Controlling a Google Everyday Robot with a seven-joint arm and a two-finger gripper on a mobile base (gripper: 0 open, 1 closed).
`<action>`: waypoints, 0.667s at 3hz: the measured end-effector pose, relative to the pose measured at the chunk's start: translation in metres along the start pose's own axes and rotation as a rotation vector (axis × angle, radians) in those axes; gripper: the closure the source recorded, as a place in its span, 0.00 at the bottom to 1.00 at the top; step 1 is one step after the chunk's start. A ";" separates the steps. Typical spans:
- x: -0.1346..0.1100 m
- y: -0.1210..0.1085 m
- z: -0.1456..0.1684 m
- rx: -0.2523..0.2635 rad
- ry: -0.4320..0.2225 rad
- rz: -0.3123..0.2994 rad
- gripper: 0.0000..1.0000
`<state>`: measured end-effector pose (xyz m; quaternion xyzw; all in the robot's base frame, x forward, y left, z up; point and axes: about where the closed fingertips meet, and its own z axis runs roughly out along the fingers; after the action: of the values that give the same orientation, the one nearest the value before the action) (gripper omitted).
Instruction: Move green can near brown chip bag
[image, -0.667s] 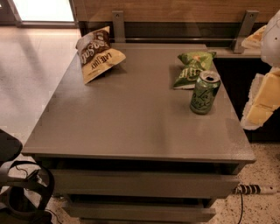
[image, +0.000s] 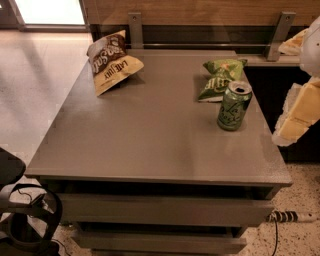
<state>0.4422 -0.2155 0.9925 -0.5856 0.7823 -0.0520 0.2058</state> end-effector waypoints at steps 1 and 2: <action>0.015 -0.023 0.000 0.102 -0.119 0.117 0.00; 0.031 -0.045 0.003 0.191 -0.246 0.221 0.00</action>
Offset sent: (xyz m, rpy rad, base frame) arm 0.0592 -0.0780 0.0095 0.5142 -0.3826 -0.2918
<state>0.4760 -0.2583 0.9965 -0.4758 0.8025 -0.0310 0.3587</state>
